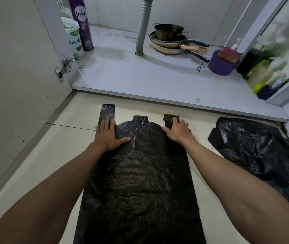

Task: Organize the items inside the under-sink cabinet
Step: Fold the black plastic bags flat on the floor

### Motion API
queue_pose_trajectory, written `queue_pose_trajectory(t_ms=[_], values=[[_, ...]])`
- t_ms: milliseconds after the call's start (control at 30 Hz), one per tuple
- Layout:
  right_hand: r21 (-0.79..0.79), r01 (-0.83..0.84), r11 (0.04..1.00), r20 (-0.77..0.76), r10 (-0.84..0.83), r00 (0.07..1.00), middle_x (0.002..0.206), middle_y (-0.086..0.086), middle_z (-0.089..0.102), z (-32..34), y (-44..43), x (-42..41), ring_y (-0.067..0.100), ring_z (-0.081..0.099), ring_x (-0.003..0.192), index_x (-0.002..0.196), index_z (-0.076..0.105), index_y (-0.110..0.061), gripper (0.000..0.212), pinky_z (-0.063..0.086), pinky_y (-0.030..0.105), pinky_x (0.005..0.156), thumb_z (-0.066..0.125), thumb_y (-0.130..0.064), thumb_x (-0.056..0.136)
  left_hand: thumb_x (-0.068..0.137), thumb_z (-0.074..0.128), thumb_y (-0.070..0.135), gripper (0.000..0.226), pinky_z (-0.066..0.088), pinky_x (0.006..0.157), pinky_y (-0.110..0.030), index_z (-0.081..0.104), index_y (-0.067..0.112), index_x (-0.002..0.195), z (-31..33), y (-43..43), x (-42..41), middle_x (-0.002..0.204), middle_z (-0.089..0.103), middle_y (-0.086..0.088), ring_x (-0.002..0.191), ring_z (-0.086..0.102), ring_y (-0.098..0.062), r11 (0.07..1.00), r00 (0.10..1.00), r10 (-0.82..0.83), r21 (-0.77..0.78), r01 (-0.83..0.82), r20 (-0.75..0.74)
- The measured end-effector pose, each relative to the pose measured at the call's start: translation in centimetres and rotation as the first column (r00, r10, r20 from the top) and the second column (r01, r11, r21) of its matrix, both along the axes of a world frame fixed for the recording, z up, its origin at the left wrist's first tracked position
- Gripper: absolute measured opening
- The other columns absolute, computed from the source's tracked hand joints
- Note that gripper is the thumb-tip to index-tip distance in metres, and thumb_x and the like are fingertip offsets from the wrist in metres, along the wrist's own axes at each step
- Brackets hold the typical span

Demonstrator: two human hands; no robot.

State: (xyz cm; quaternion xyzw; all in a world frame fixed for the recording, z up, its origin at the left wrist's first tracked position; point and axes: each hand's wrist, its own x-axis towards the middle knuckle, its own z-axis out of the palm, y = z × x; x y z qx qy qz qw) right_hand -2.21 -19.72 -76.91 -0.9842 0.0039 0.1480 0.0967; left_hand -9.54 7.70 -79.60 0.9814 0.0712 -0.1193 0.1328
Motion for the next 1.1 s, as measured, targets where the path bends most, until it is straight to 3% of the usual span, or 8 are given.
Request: queue_pose_trajectory(t_ms=[133,200,433,533,700,833,933,1100], values=[[-0.009,0.039,0.999,-0.085,-0.040,0.996,0.148,0.022,0.031,-0.6,-0.1,1.5,0.041,0.037,0.132,0.152,-0.018,-0.036,0.104,0.037,0.050,0.104,0.053,-0.070,0.085,0.068,0.042,0.086,0.119,-0.006,0.118,-0.047,0.001,0.015,0.155,-0.7,0.3,-0.1,0.161,-0.011,-0.010,0.148,-0.013,-0.025,1.000,0.999,0.012,-0.026,-0.011,0.035],[0.025,0.053,0.998,-0.072,-0.051,0.996,0.145,0.023,0.035,-0.7,-0.2,1.8,0.041,0.041,0.129,0.148,-0.027,-0.038,0.114,0.040,0.050,0.102,0.058,-0.071,0.080,0.068,0.042,0.086,0.119,-0.007,0.118,-0.047,0.001,0.015,0.155,-0.8,0.4,-0.1,0.161,-0.011,-0.010,0.148,-0.013,-0.025,0.999,0.999,0.013,-0.032,-0.012,0.043],[0.014,0.069,0.997,-0.060,-0.068,0.996,0.146,0.021,0.033,-0.6,0.0,2.1,0.039,0.037,0.132,0.155,0.001,-0.031,0.105,0.037,0.050,0.103,0.064,-0.066,0.079,0.061,0.039,0.089,0.125,-0.005,0.119,-0.048,-0.001,0.016,0.155,-0.6,0.4,0.2,0.161,-0.013,-0.010,0.148,-0.013,-0.026,0.999,1.000,0.014,-0.036,-0.014,-0.001],[-0.028,-0.036,0.999,0.127,0.040,0.991,0.149,0.019,0.028,-0.3,0.8,1.4,0.036,0.027,0.137,0.154,0.015,-0.018,0.096,0.031,0.050,0.109,0.062,-0.062,0.083,0.065,0.047,0.088,0.124,-0.003,0.119,-0.048,0.003,0.014,0.154,-0.5,0.2,0.5,0.161,-0.010,-0.011,0.148,-0.011,-0.026,0.999,0.999,0.026,-0.048,-0.024,0.029],[0.049,-0.278,0.959,0.299,0.252,0.921,0.163,0.009,-0.008,-2.7,3.3,-1.9,0.025,-0.011,0.150,0.157,-0.004,-0.018,0.089,-0.001,0.049,0.122,0.032,-0.069,0.093,0.078,0.014,0.078,0.103,-0.005,0.120,-0.043,0.002,0.009,0.154,-0.7,-2.4,1.2,0.161,-0.007,-0.012,0.148,-0.010,-0.024,0.997,0.964,-0.067,-0.012,0.073,0.258],[0.048,-0.479,0.877,0.274,0.450,0.850,0.164,0.004,-0.007,-5.2,2.8,-4.3,0.021,-0.014,0.150,0.154,0.000,-0.044,0.063,-0.001,0.051,0.122,0.019,-0.064,0.097,0.091,0.010,0.067,0.079,-0.002,0.121,-0.046,-0.004,0.023,0.154,-2.9,-3.8,-0.2,0.161,-0.010,-0.006,0.148,-0.014,-0.019,0.961,0.913,-0.277,0.077,0.266,0.299],[0.005,-0.460,0.888,0.237,0.446,0.863,0.164,0.003,-0.010,-5.5,0.4,-3.8,0.020,-0.015,0.150,0.152,-0.004,-0.049,0.064,-0.004,0.048,0.122,0.015,-0.070,0.094,0.090,0.012,0.072,0.082,-0.004,0.121,-0.045,-0.010,0.024,0.154,-3.6,-2.5,-0.6,0.160,-0.015,-0.005,0.148,-0.015,-0.018,0.963,0.922,-0.266,0.120,0.241,0.281],[-0.044,-0.299,0.953,0.172,0.302,0.938,0.162,0.001,-0.017,-5.0,-3.4,-2.4,0.015,-0.017,0.149,0.155,-0.009,-0.030,0.088,-0.012,0.041,0.120,0.015,-0.080,0.087,0.082,0.005,0.083,0.100,-0.009,0.120,-0.044,-0.012,0.015,0.153,-3.4,0.5,-0.4,0.159,-0.017,-0.003,0.147,-0.018,-0.016,0.986,0.975,-0.115,0.144,0.088,0.192]])
